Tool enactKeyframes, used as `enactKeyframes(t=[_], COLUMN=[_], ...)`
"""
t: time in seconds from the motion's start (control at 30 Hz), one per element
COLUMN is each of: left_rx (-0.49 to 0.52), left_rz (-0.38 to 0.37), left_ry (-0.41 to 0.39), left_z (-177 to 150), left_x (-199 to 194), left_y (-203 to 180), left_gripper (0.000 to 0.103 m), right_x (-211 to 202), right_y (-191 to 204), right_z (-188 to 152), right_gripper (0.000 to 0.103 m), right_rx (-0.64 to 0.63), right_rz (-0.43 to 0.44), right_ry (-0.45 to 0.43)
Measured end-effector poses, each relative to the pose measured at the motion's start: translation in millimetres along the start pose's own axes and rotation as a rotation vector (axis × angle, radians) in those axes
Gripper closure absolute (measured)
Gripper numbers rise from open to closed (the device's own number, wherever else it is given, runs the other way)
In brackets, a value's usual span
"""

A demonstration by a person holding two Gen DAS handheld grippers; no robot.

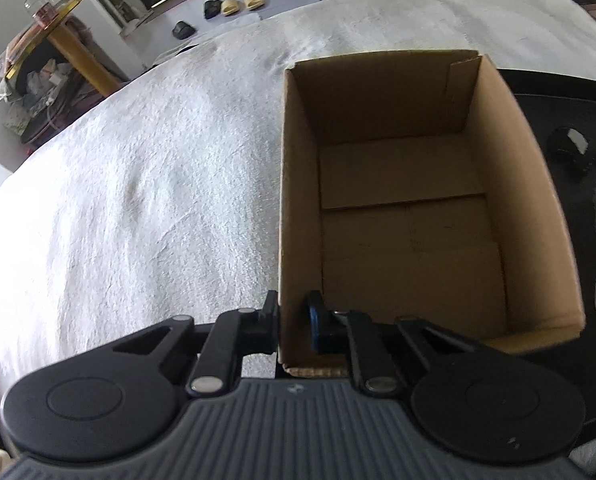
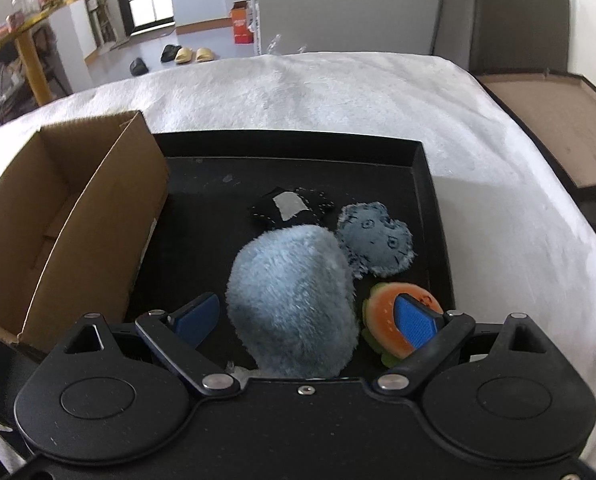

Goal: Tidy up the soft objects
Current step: 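Move the right gripper down onto the fluffy blue plush and close, then lift the blue plush with the right gripper and release it into the box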

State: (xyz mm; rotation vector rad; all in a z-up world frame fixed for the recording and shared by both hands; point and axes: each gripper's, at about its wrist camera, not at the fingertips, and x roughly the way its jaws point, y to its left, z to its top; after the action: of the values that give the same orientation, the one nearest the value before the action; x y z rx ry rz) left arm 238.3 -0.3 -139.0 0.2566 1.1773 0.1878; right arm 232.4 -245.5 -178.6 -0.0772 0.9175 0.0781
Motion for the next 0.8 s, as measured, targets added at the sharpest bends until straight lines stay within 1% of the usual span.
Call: enactKeyframes(t=[0.07,0.13,0.17,0.3,0.53,0.8], left_rx=[0.01,0.017,0.02,0.042,0.084,0.05], left_rz=[-0.009,-0.019,-0.026,-0.048,-0.064,-0.078], left_ry=[-0.003,-0.001,0.001,-0.015,-0.028,-0.029], left_z=[-2.2,-5.3,-7.0,-11.2,-18.5,-18.6], left_x=[-2.1,-3.0,-4.4,-12.0,-19.8,-19.8], left_y=[1.4,2.6,3.1,4.7,6.6,13.3], left_gripper=[0.091,0.092,0.092,0.093,0.093,0.094], right_x=[2.6,4.5,5.5,1.4,-15.3,-39.9], right_y=[4.8,7.8,7.5,7.0,1.7,-0.6], right_z=[0.0,-2.5,-3.0,-7.9,-18.2,-17.6], right_gripper=[0.016,0.042,0.049,0.055,0.057,0.057], right_rx=[-0.036,-0.063,-0.068,-0.071,-0.044,-0.046], right_rz=[-0.018,-0.028,-0.026,-0.03,-0.019,-0.008], right_ry=[0.001,0.019,0.027,0.024,0.016,-0.026])
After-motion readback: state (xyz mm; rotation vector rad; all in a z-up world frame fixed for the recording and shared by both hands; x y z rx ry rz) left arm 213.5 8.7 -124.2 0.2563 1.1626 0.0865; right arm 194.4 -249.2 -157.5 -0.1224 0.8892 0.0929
